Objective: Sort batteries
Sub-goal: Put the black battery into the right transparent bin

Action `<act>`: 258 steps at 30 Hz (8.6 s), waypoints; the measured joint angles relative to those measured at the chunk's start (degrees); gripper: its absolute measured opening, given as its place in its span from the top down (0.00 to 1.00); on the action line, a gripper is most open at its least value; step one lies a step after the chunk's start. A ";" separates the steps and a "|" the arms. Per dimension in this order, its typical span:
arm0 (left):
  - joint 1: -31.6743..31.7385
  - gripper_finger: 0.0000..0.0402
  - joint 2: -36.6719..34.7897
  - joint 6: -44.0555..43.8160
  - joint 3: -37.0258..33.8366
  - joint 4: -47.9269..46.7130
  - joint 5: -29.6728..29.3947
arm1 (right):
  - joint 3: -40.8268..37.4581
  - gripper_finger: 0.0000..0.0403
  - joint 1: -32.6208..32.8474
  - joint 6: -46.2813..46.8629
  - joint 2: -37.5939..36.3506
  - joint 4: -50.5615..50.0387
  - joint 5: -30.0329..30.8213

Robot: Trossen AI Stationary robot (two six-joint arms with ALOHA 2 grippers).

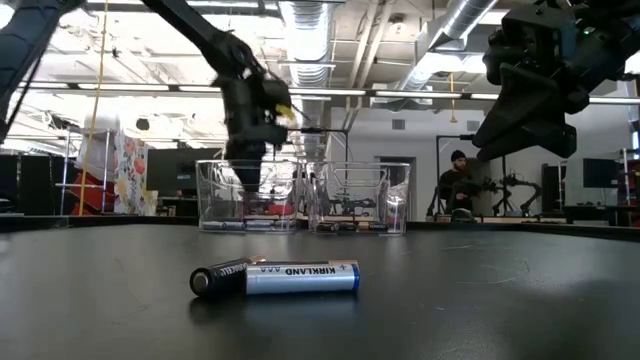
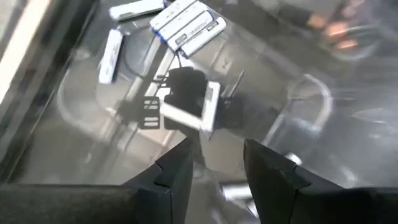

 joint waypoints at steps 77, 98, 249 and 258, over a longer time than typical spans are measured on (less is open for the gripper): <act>-99.53 0.59 -27.76 -111.81 -40.28 14.33 -21.30 | 0.00 0.70 -0.13 13.22 0.01 6.19 0.00; -106.36 0.59 -13.57 -93.39 -29.42 7.99 -20.11 | 0.00 0.70 -0.13 16.09 0.01 6.40 1.95; -104.99 0.59 -13.97 -89.39 -39.56 13.16 -29.53 | 0.00 0.70 -0.15 12.99 -0.02 5.80 3.32; -101.50 0.59 -14.04 -85.99 -42.27 16.34 -29.54 | -0.02 0.70 -0.24 12.90 -0.02 2.59 3.32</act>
